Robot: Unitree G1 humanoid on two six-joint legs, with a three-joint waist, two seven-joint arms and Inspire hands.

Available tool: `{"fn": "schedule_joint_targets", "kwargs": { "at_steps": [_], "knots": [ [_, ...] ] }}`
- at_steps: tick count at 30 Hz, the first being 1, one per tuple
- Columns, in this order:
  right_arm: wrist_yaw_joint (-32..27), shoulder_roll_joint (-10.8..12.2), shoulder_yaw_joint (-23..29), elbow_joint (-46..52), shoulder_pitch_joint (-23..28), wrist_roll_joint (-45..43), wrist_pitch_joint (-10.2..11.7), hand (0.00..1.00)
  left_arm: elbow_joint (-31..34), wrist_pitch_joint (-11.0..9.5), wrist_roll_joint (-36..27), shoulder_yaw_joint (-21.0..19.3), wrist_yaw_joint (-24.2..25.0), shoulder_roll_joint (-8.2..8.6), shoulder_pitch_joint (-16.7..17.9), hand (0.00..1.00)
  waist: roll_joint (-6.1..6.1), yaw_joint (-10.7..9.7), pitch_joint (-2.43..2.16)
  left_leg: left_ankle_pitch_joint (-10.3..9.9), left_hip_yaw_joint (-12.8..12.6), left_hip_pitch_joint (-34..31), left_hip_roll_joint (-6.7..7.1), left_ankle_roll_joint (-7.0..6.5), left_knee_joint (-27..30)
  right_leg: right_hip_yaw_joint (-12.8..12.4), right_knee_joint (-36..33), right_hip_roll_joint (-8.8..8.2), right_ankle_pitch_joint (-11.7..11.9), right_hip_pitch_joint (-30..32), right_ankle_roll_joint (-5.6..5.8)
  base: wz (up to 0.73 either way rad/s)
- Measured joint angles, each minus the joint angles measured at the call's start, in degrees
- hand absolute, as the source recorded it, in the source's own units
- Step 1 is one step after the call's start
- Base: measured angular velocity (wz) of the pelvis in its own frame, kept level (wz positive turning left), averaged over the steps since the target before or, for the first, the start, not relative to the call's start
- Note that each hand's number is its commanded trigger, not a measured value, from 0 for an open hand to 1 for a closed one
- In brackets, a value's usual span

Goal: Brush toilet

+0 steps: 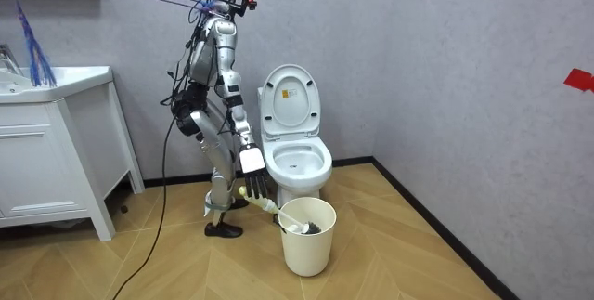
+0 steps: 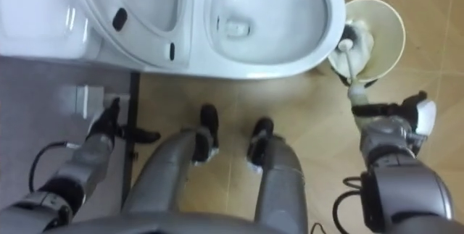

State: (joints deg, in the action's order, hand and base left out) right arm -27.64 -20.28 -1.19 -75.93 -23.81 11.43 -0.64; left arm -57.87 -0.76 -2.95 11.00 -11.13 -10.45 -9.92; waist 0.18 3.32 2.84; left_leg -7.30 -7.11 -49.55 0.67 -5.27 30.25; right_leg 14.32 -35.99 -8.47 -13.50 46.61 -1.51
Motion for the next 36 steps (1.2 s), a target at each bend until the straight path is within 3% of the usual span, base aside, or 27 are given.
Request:
{"fn": "schedule_joint_targets", "kwargs": {
  "at_steps": [6,12,19,36],
  "knots": [
    [3.23,-1.3,-4.16,0.02,-0.74,6.05,-0.25,0.0,5.54,-0.11,-2.13,2.95,-0.02,-0.52,-0.22,0.0,-0.09,0.45,0.0,-0.15,0.6,-4.98,0.1,-0.07,3.48,0.25,-3.38,-0.58,-1.11,4.62,-0.31,0.08],
    [5.92,-2.07,-4.35,0.39,-0.75,12.0,-0.37,0.0,7.59,-0.1,-3.03,4.01,-0.01,-0.79,-0.36,0.0,-0.66,0.57,0.11,-0.93,1.09,-7.61,0.42,0.16,6.41,0.74,-7.79,-1.76,-3.1,7.19,-0.91,0.11],
    [7.94,-2.15,-4.39,0.38,-0.53,12.54,-0.27,0.0,9.06,-0.11,-3.22,4.1,0.08,-1.09,0.76,0.0,-1.64,0.72,0.06,-1.02,1.55,-9.08,0.31,0.5,8.18,1.4,-9.92,-2.28,-3.84,8.46,-1.64,0.05],
    [13.2,-5.45,-8.99,-0.05,-0.72,11.09,-1.3,0.0,10.16,0.09,-6.54,4.57,0.05,-3.04,0.15,0.0,-1.73,1.96,0.04,-2.14,1.04,-16.17,0.11,1.05,14.51,0.64,-17.41,-3.46,-5.88,15.94,-2.86,0.01]
  ]
}}
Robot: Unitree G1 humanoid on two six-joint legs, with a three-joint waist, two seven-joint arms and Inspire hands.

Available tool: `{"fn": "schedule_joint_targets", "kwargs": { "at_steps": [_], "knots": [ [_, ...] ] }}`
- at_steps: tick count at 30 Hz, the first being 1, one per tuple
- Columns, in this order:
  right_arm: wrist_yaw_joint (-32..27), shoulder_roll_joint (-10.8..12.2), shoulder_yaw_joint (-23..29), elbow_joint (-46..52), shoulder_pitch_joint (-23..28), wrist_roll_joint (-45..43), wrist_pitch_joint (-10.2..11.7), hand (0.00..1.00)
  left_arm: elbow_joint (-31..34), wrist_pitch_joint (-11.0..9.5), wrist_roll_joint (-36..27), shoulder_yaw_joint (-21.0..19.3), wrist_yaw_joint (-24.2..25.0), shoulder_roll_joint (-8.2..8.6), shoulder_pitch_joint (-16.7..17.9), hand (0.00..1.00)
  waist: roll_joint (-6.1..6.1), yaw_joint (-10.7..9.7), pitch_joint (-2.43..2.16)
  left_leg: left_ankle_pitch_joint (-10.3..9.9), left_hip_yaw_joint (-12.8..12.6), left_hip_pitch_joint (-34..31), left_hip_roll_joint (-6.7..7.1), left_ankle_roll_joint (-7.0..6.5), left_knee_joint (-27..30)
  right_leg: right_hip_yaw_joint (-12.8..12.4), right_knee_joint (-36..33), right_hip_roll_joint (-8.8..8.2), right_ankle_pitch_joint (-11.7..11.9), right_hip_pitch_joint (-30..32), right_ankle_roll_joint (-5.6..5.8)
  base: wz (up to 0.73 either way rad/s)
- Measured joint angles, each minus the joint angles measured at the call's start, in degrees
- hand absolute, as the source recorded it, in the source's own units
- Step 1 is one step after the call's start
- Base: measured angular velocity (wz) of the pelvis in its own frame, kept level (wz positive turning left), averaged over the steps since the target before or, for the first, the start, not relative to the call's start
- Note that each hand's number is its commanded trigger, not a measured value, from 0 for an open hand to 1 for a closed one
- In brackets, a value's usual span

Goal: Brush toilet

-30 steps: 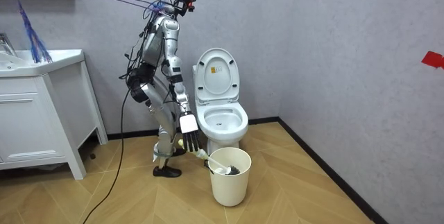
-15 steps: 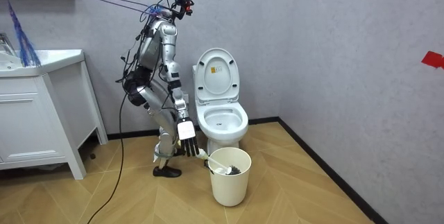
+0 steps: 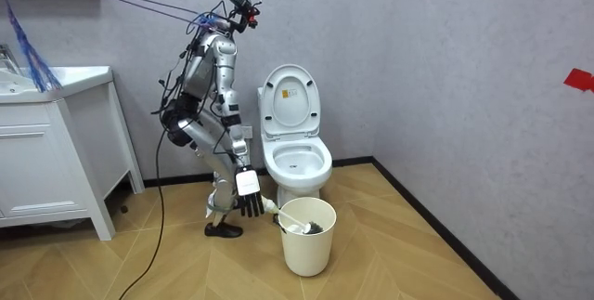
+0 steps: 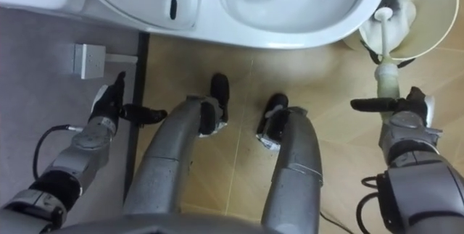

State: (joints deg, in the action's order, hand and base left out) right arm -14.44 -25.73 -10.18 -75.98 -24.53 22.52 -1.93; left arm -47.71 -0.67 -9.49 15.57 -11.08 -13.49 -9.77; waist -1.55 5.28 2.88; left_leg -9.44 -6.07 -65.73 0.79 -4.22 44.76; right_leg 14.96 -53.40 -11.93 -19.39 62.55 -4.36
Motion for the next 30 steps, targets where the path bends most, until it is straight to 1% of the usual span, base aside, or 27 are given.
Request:
{"fn": "schedule_joint_targets", "kwargs": {
  "at_steps": [2,3,4,5,6,8,11,13,16,19,22,24,30],
  "knots": [
    [0.74,-0.14,-1.17,-0.1,-0.3,-0.36,-0.63,0.0,0.01,0.11,-0.01,0.03,0.09,-0.06,-0.23,0.0,0.0,0.06,0.0,-0.18,-0.03,-0.38,-0.05,0.12,0.71,-0.11,-0.7,-0.14,-0.14,0.39,-0.15,0.0],
    [1.17,-0.2,-2.34,-0.23,-0.28,-0.44,-0.66,0.05,-0.03,0.3,-0.01,0.18,0.16,-0.14,-0.5,0.0,-0.01,0.04,0.01,-0.18,0.0,-0.54,-0.04,0.13,0.94,-0.05,-1.01,-0.18,-0.21,0.53,-0.26,0.04],
    [1.6,-0.23,-2.96,-0.54,-0.22,-0.54,-0.68,0.2,-0.07,0.42,-0.01,0.4,0.47,-0.19,-0.75,0.0,-0.01,-0.01,0.02,-0.17,0.02,-0.56,-0.02,0.15,1.05,0.02,-1.36,-0.3,-0.33,0.58,-0.34,0.05],
    [1.78,-0.25,-3.47,-0.62,-0.22,-0.57,-0.7,0.58,-0.07,0.42,-0.05,0.41,0.54,-0.19,-0.76,0.0,-0.01,0.03,0.02,-0.16,0.04,-0.56,-0.01,0.18,1.09,0.02,-1.4,-0.42,-0.35,0.59,-0.34,0.04],
    [2.42,-0.38,-4.42,-0.64,-0.18,-0.63,-0.74,1.0,-0.15,0.42,-0.14,0.4,0.55,-0.21,-0.74,0.0,0.0,0.07,0.02,-0.1,0.07,-0.56,0.01,0.26,1.04,0.12,-1.45,-0.49,-0.38,0.59,-0.34,0.0],
    [3.13,-0.5,-4.45,-0.65,-0.14,-0.75,-1.07,1.0,-0.18,0.54,-1.11,0.41,0.6,-0.27,-0.66,0.0,0.01,0.05,0.03,0.0,0.09,-0.61,0.05,0.4,0.94,0.68,-1.56,-1.0,-0.63,0.6,-0.3,0.02],
    [3.64,-0.57,-4.66,-0.65,-0.13,-0.86,-1.67,1.0,-0.08,0.76,-2.33,0.4,0.61,-0.59,-0.17,0.0,0.03,0.08,0.03,0.05,0.14,-0.71,0.01,0.49,0.9,0.97,-1.59,-1.05,-0.73,0.59,-0.48,0.0],
    [3.57,-0.63,-4.94,-0.65,-0.09,-0.86,-1.91,1.0,1.63,1.11,-2.38,0.4,0.41,-1.03,1.32,0.0,0.03,0.12,0.03,0.04,0.24,-0.8,0.02,0.52,0.89,1.07,-1.61,-1.01,-0.81,0.59,-0.65,0.04],
    [2.89,-0.64,-4.93,-0.65,-0.07,-0.82,-1.91,1.0,3.12,1.21,-2.92,0.4,-0.11,-1.34,2.66,0.0,0.02,0.21,0.03,-0.04,0.65,-1.08,0.03,0.67,0.98,1.52,-1.59,-1.04,-0.95,0.59,-1.0,0.06],
    [1.79,-0.68,-4.92,-0.82,0.3,-0.84,-1.98,1.0,4.01,1.54,-3.48,0.43,-1.06,-1.42,2.88,0.0,0.02,0.78,0.03,0.02,1.32,-1.53,0.19,0.87,1.02,2.26,-1.55,-1.07,-1.07,0.59,-1.29,0.09],
    [1.11,-0.96,-4.88,-0.82,0.94,-0.85,-1.93,1.0,5.08,1.58,-3.48,0.43,-1.29,-1.49,3.32,0.0,0.03,1.21,0.02,0.06,1.55,-1.67,0.34,0.91,0.96,2.39,-1.57,-1.14,-1.3,0.63,-1.42,0.06],
    [0.8,-1.05,-4.9,-0.82,0.98,-0.83,-1.97,1.0,5.89,1.58,-3.48,0.43,-1.32,-1.73,3.79,0.0,0.03,1.42,0.02,0.06,1.6,-1.67,0.7,0.91,0.91,2.42,-1.58,-1.14,-1.38,0.64,-1.52,0.0],
    [-0.42,-1.13,-4.86,-0.47,0.99,-0.54,-1.94,1.0,6.23,1.75,-3.42,0.44,-1.33,-1.98,4.19,0.0,0.05,1.3,0.01,0.05,1.71,-1.68,0.8,0.99,0.95,2.54,-1.69,-1.27,-1.47,0.63,-1.63,0.01]
  ]
}}
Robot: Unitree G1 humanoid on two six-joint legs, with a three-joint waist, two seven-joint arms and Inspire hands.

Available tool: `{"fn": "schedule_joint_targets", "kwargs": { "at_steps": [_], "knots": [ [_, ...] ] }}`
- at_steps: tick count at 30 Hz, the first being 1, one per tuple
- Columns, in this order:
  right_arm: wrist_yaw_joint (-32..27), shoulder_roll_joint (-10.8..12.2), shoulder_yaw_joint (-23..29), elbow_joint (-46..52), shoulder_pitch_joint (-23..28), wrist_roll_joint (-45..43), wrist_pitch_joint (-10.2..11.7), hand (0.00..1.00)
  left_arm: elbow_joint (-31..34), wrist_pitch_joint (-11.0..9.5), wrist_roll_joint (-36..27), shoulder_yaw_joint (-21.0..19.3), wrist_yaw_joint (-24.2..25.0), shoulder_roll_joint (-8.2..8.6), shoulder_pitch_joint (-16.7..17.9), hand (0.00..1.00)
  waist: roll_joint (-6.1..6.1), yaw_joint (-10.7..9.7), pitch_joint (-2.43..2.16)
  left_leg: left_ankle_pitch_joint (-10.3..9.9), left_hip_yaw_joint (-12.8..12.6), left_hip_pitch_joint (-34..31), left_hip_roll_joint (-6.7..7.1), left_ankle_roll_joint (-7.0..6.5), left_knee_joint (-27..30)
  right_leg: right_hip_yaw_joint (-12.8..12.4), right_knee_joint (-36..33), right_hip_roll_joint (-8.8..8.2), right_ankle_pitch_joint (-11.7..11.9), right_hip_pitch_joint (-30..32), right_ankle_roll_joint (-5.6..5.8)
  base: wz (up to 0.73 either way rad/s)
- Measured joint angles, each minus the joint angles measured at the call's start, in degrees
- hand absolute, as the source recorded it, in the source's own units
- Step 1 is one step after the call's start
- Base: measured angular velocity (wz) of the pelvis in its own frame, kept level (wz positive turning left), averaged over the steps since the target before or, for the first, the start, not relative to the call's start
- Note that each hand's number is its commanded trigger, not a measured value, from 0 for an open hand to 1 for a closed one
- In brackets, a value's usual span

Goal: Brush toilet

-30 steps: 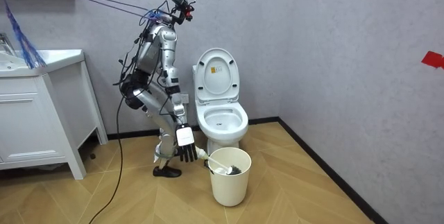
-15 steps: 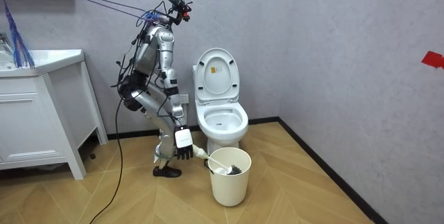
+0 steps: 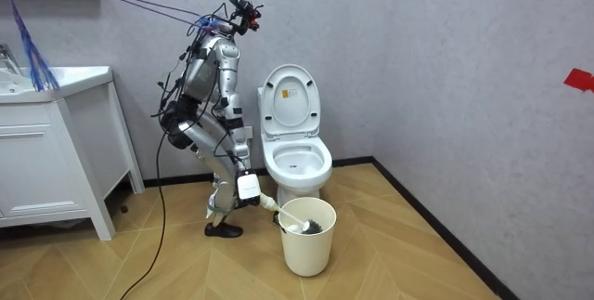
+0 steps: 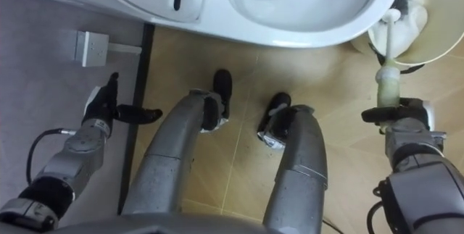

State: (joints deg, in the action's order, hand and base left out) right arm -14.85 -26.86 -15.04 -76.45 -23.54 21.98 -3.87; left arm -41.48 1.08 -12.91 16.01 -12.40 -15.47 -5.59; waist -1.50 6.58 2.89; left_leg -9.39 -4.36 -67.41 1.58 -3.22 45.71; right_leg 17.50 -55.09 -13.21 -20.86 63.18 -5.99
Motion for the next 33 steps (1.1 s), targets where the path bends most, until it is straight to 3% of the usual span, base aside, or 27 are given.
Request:
{"fn": "schedule_joint_targets", "kwargs": {
  "at_steps": [11,17,21,26,33],
  "knots": [
    [-1.96,0.02,0.15,0.71,0.56,0.74,0.05,1.0,-0.16,0.19,-0.1,-0.09,-0.56,-0.02,3.09,0.0,-0.02,0.18,-0.05,0.06,0.36,0.12,0.13,0.02,0.15,0.22,0.04,0.13,0.07,-0.43,0.09,0.0],
    [-1.75,0.79,0.47,0.06,1.04,8.1,0.11,1.0,-0.2,0.2,-0.22,-0.1,-0.56,-0.03,5.06,0.0,-0.02,0.79,-0.07,0.09,0.46,1.88,0.2,0.1,-0.17,0.23,0.27,0.27,0.01,-2.15,0.13,0.0],
    [-0.62,2.32,1.01,0.11,3.57,12.69,0.22,1.0,-0.22,0.24,0.03,-0.19,-0.82,-0.03,6.42,0.0,-0.16,0.91,-0.19,-0.18,1.16,5.15,0.06,0.53,-0.8,0.93,1.78,0.52,-0.19,-6.0,0.36,0.0],
    [1.11,3.93,1.28,0.08,6.49,17.96,0.39,1.0,-0.98,0.19,0.07,-0.28,-0.91,0.08,7.12,0.0,-0.57,1.35,-0.72,-0.09,1.9,10.21,-0.91,0.72,-3.15,1.52,6.31,2.62,1.22,-12.07,1.09,-0.07],
    [2.49,5.99,5.88,0.33,11.69,23.59,0.85,1.0,-5.43,-0.98,0.08,-2.8,-0.5,0.58,8.58,0.0,-0.78,0.74,-1.27,0.68,1.68,23.08,-0.85,0.63,-10.66,2.54,14.61,3.37,2.75,-24.87,2.6,-0.03]
  ]
}}
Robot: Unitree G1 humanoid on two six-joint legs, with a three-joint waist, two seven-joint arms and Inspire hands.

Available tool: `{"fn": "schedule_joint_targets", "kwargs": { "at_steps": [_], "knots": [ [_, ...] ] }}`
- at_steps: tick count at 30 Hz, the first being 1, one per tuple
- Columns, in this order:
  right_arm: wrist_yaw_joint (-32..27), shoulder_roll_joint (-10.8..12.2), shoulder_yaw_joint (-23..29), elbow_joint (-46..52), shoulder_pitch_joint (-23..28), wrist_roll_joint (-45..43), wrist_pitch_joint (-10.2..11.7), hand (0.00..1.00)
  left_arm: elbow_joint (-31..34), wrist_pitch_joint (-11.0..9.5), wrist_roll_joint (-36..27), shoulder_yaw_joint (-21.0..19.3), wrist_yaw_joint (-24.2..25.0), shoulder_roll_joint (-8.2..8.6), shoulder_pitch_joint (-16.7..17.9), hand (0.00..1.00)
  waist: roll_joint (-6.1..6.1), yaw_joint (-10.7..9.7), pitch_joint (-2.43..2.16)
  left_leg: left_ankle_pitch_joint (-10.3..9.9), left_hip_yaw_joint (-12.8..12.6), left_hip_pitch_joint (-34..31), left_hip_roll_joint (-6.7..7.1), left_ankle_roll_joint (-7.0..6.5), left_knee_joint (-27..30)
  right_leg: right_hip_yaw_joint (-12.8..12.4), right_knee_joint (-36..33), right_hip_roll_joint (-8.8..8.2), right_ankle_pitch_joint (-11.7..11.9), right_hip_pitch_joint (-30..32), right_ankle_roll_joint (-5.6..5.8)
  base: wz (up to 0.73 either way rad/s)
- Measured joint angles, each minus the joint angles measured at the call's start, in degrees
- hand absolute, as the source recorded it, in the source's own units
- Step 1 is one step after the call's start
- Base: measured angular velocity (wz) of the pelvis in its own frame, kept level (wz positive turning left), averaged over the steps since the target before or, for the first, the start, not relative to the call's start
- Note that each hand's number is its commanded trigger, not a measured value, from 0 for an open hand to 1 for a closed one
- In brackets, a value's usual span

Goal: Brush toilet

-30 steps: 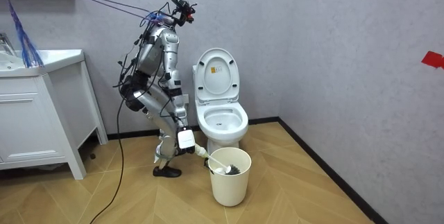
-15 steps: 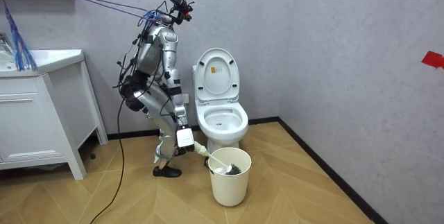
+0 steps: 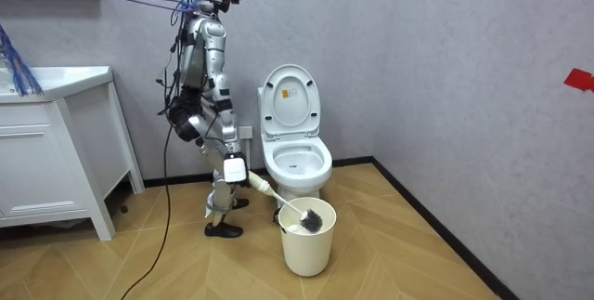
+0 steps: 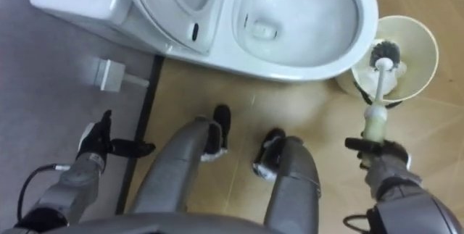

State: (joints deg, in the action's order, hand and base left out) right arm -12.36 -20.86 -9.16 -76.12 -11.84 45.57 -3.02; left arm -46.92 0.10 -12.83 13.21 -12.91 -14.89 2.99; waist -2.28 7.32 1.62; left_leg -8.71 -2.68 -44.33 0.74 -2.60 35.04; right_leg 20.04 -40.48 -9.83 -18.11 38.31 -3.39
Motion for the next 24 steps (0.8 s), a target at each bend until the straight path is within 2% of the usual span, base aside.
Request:
{"fn": "schedule_joint_targets", "kwargs": {
  "at_steps": [2,5,6,10,14,17,20,21,22,24],
  "knots": [
    [0.17,0.41,1.33,0.32,0.86,1.74,0.01,1.0,-0.07,-0.51,-0.02,-1.92,0.03,-0.03,1.43,0.0,0.24,-0.55,-0.09,0.32,0.15,3.24,0.01,-0.22,-2.01,0.42,2.11,0.13,0.53,-3.36,-0.2,0.07],
    [0.67,1.16,3.03,0.58,3.51,3.33,0.04,1.0,-0.1,-0.73,0.11,-3.81,0.04,-0.04,4.63,0.0,0.59,-1.44,-0.45,0.32,0.33,8.92,0.03,-0.22,-4.79,0.85,6.35,1.07,1.08,-9.61,0.56,0.03],
    [0.74,1.71,3.83,1.03,4.59,3.31,0.11,1.0,0.38,-0.94,0.09,-4.31,-0.07,-0.19,6.41,0.0,1.19,-2.14,-0.78,0.4,0.3,11.19,0.09,-0.15,-6.58,0.93,8.15,1.34,1.3,-11.9,0.9,0.04],
    [0.54,3.48,6.03,3.15,8.68,2.28,0.68,1.0,0.97,-1.3,1.58,-6.69,-0.12,-0.14,11.85,0.0,2.77,-3.23,-1.43,0.57,0.41,19.5,0.13,0.02,-11.74,1.14,15.5,2.98,2.48,-20.96,1.96,0.04],
    [-0.66,3.84,6.25,9.82,13.52,-1.71,1.19,1.0,2.56,-2.02,5.11,-8.32,-0.17,0.0,15.22,0.0,3.25,-4.0,-1.4,0.08,0.6,24.35,0.22,0.2,-13.67,2.28,19.76,3.6,3.2,-26.86,2.36,0.07],
    [-0.89,4.76,6.65,12.57,15.73,-6.72,2.92,1.0,4.59,-2.76,6.88,-10.4,-0.38,0.75,16.56,0.0,3.29,-4.21,-1.17,-0.36,0.8,27.94,0.34,0.36,-15.08,2.79,22.53,4.04,3.42,-31.03,2.71,0.04],
    [-1.39,5.09,6.63,15.95,17.19,-10.66,3.24,1.0,8.16,-4.03,9.71,-11.88,-1.72,1.57,18.78,0.0,3.99,-4.08,-1.15,-0.44,0.54,31.67,0.89,0.46,-17.39,2.58,23.95,3.96,3.14,-33.8,3.15,-0.01],
    [-1.45,5.08,6.63,17.47,17.86,-12.63,3.67,1.0,10.08,-4.39,11.31,-13.0,-2.54,2.17,19.82,0.0,3.72,-4.16,-1.34,-0.44,0.51,32.65,0.93,0.48,-17.91,2.33,24.52,3.99,3.07,-34.82,3.26,-0.04],
    [-1.62,5.15,6.63,18.94,18.66,-15.21,4.29,1.0,12.02,-4.8,12.96,-13.42,-3.54,2.46,20.95,0.0,4.14,-4.17,-1.12,-0.45,0.36,33.93,1.01,0.5,-18.51,2.27,24.99,4.07,3.06,-36.05,3.32,0.0],
    [-2.01,5.36,6.8,20.84,19.55,-19.37,5.29,1.0,15.49,-5.65,16.01,-14.41,-4.63,3.24,22.75,0.0,4.26,-4.15,-1.09,-0.53,0.16,35.13,1.13,0.59,-18.73,2.27,25.8,4.09,3.08,-37.51,3.46,0.0]
  ]
}}
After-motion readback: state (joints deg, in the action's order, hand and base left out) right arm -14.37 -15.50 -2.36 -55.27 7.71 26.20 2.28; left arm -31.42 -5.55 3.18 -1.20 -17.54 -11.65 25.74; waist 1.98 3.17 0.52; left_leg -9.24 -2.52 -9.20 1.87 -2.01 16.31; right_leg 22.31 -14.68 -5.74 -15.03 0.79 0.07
